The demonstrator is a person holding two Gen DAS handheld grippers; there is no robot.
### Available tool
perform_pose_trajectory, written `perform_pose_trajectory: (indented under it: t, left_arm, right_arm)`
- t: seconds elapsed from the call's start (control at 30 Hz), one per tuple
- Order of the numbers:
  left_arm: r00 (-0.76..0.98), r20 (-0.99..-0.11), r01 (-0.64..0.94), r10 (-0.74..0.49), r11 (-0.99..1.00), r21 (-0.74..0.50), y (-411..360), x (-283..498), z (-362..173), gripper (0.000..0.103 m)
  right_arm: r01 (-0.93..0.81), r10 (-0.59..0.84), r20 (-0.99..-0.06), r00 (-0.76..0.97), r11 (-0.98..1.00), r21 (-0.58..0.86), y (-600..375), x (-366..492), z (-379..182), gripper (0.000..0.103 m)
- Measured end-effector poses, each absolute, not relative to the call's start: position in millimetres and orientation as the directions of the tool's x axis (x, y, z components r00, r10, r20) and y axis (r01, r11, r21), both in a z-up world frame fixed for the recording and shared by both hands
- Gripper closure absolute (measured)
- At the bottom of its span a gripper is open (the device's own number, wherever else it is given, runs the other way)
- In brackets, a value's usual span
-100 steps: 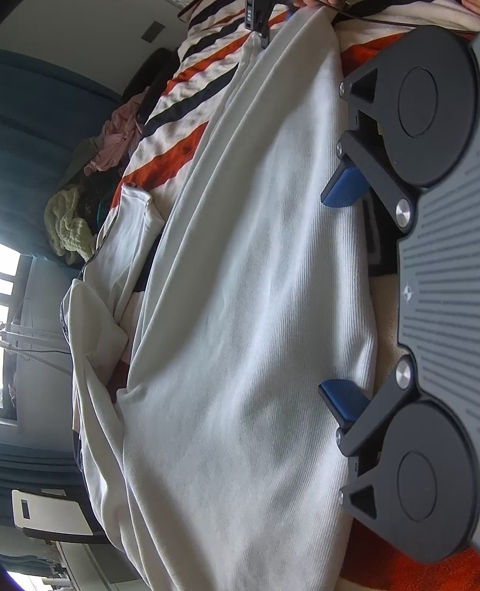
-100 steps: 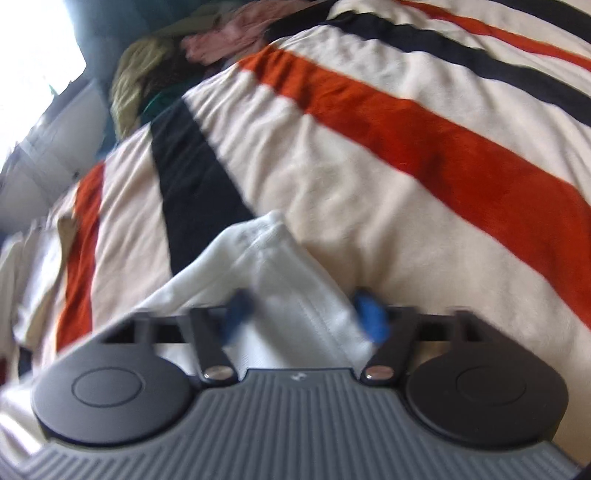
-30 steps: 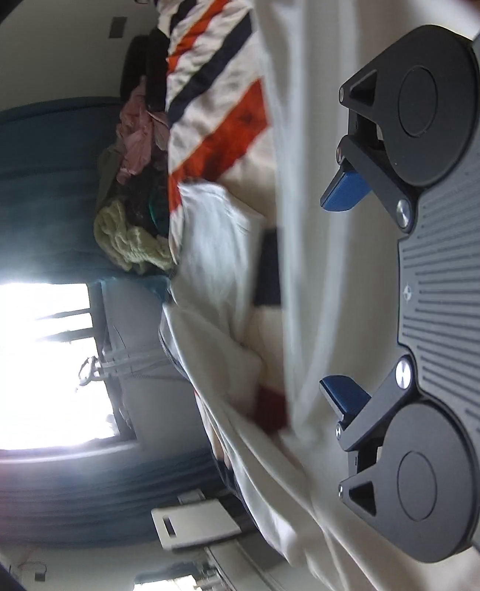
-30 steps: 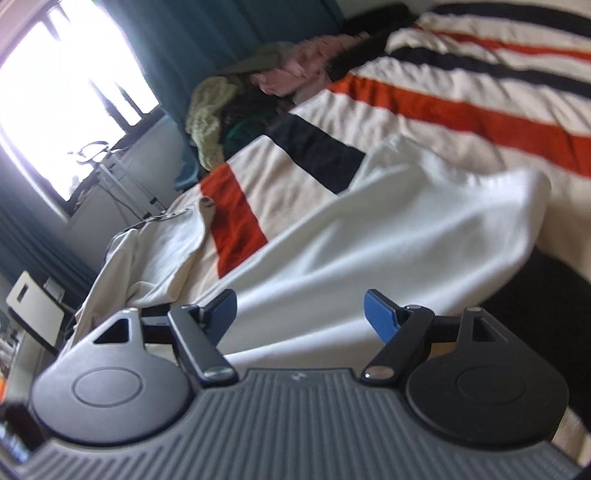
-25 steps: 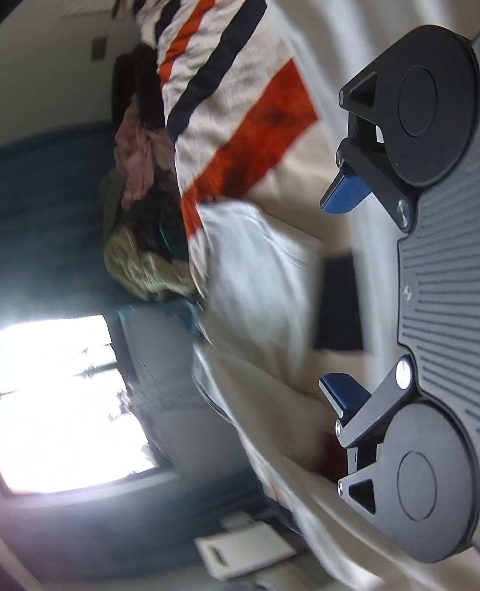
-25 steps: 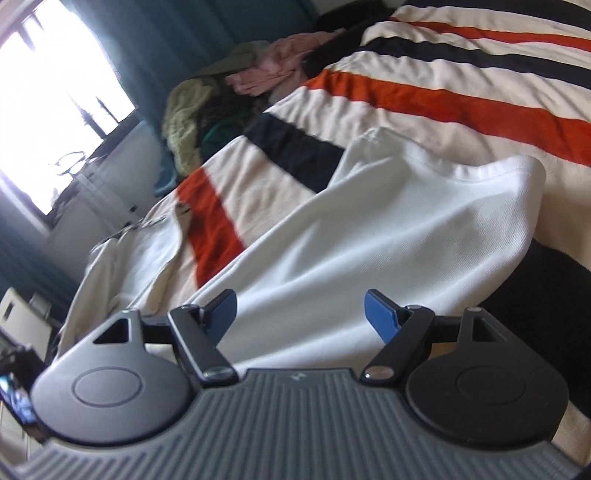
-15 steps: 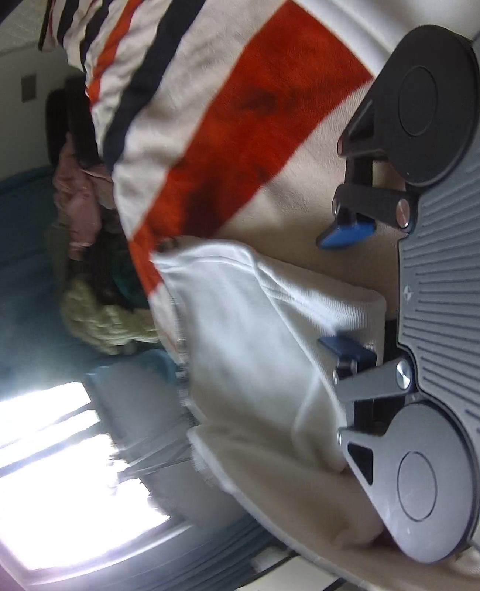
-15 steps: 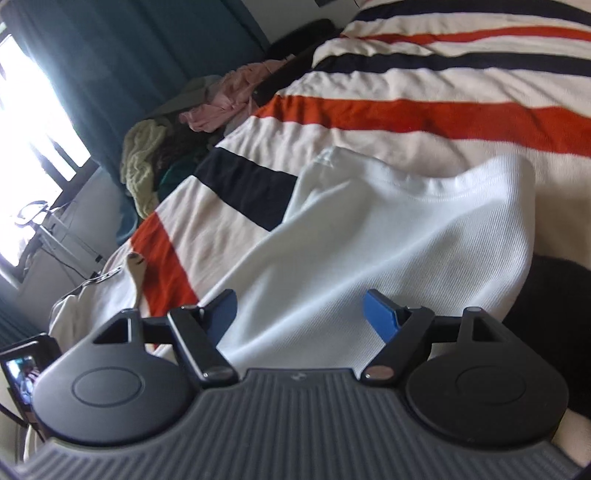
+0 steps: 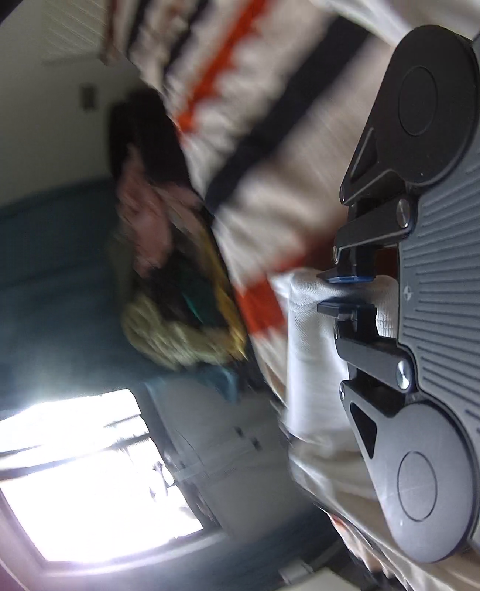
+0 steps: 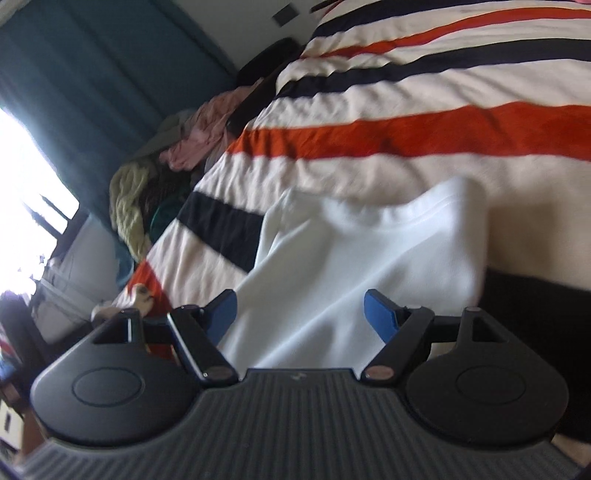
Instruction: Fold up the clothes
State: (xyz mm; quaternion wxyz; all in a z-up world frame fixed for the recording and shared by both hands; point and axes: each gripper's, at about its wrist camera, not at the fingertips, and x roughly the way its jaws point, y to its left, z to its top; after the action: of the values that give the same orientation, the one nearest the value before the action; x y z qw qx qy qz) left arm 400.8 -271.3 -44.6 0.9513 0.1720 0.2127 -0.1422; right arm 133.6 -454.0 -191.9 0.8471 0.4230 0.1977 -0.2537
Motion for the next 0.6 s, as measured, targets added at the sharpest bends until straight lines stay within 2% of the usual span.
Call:
perform_pose_trajectory:
  t: [0.2,0.27,0.37,0.47,0.5,0.53,0.6]
  left_arm:
    - [0.816,-0.440,0.458,-0.374,0.883,0.098,-371,377,-4,0.097]
    - [0.804,-0.450,0.474,-0.389,0.876,0.091,-395,373,-3,0.097]
    - [0.776,-0.511,0.459,-0.371,0.887,0.053,-403,374,-13,0.093]
    - [0.744,-0.550,0.475,-0.380,0.879,0.034,-387,373,-21,0.068]
    - [0.746,-0.548,0.478,-0.379,0.877,0.045,-376,367,-22,0.050]
    - [0.750,-0.542,0.481,-0.379,0.875,0.053,-364,361,-23,0.039]
    - [0.753,-0.536,0.480,-0.381,0.876,0.052,-335,346,-23,0.032]
  right_arm:
    - [0.626,-0.314,-0.544,0.778,0.445,0.640,-475,120,-196,0.024]
    - [0.635,-0.330,-0.542,0.773,0.422,0.647,-482,115,-198,0.024]
    - [0.646,-0.355,-0.540,0.763,0.387,0.658,-493,109,-200,0.024]
    - [0.654,-0.377,-0.538,0.754,0.354,0.668,-503,102,-202,0.024]
    - [0.650,-0.374,-0.535,0.757,0.358,0.670,-503,102,-202,0.024]
    - [0.646,-0.371,-0.532,0.761,0.363,0.671,-502,102,-202,0.024]
    - [0.637,-0.364,-0.526,0.769,0.373,0.674,-501,102,-202,0.024]
